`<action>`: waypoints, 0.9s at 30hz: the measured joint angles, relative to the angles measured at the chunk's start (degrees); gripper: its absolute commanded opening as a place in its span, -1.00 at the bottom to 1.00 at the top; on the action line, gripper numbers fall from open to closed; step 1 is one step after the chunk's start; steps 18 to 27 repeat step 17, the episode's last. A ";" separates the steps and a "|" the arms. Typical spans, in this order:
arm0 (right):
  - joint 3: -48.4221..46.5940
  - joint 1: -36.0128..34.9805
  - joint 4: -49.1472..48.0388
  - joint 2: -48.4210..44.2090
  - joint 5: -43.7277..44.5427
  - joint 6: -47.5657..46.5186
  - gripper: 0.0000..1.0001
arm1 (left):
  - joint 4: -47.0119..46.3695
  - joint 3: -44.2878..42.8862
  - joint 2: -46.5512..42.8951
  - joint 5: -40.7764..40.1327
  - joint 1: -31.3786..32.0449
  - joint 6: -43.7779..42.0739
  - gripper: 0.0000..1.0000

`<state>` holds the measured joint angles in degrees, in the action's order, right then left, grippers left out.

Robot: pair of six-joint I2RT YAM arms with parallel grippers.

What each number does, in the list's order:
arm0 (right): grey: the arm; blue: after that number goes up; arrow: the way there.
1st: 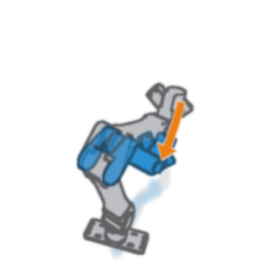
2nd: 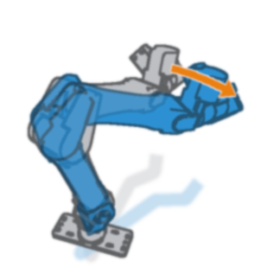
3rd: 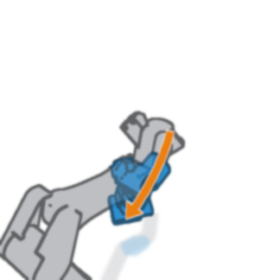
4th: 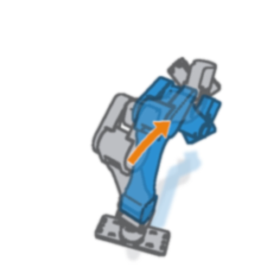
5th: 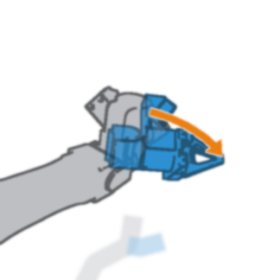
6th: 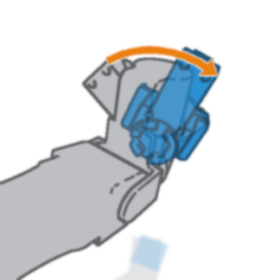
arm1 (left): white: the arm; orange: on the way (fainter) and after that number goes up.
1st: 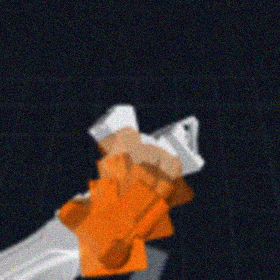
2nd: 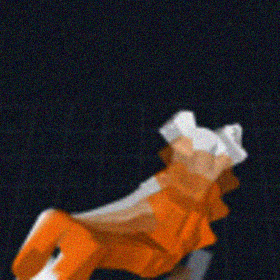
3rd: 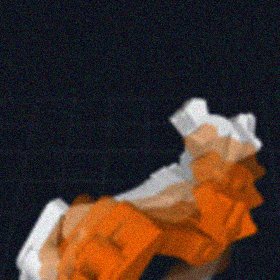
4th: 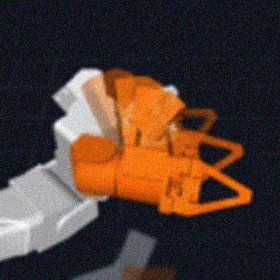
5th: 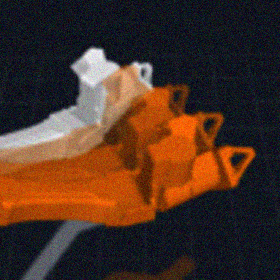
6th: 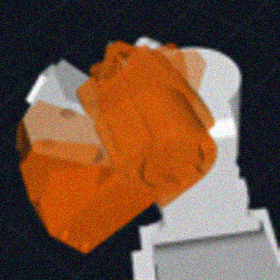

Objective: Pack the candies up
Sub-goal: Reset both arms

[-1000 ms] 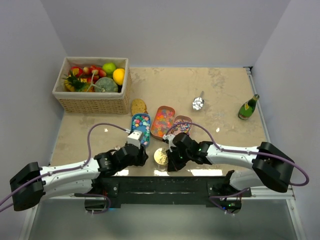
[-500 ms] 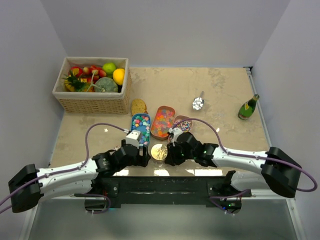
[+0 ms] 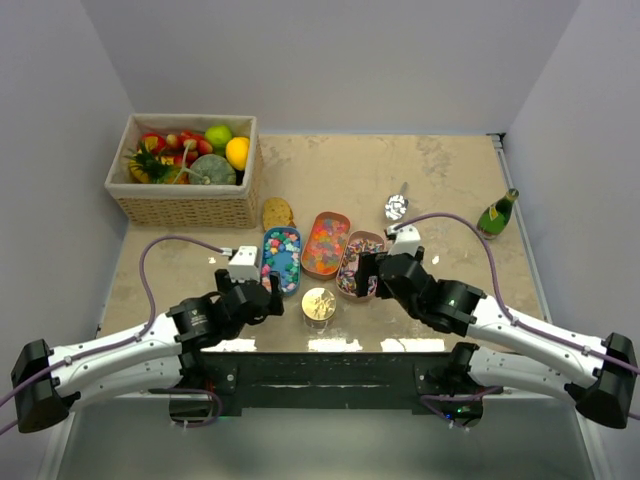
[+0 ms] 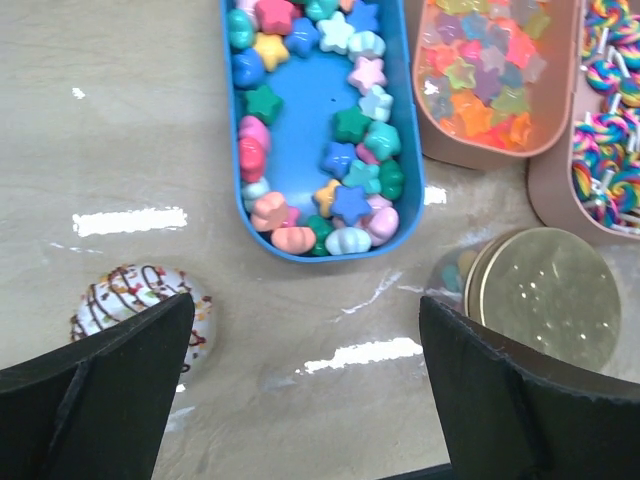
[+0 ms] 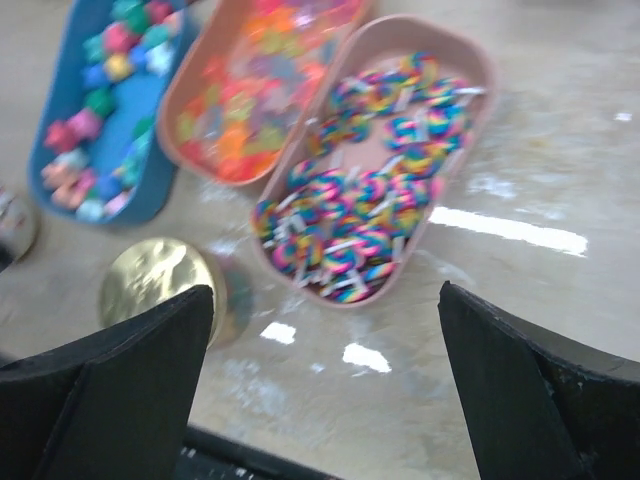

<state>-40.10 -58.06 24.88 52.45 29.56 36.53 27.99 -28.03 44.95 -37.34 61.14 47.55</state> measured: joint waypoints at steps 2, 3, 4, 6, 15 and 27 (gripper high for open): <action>-1.53 0.24 3.28 0.76 7.15 2.89 0.97 | 1.81 -0.90 0.63 -1.90 0.00 0.79 0.99; -1.99 0.37 4.39 1.01 9.53 3.93 0.97 | 2.27 -1.09 0.70 -2.43 0.00 0.98 0.99; -2.36 0.55 5.90 1.22 12.87 5.29 0.97 | 2.89 -1.22 0.68 -2.93 0.00 1.33 0.99; -2.45 0.90 7.67 0.98 16.48 6.91 0.97 | 3.52 -1.29 0.50 -3.72 0.00 1.51 0.99; -1.11 2.67 10.03 -6.78 22.32 9.73 0.97 | 4.50 -1.27 -1.95 -4.68 0.00 1.92 0.99; -0.24 2.75 10.29 -8.07 22.53 10.16 0.97 | 4.42 -1.27 -2.23 -4.68 0.00 1.86 0.99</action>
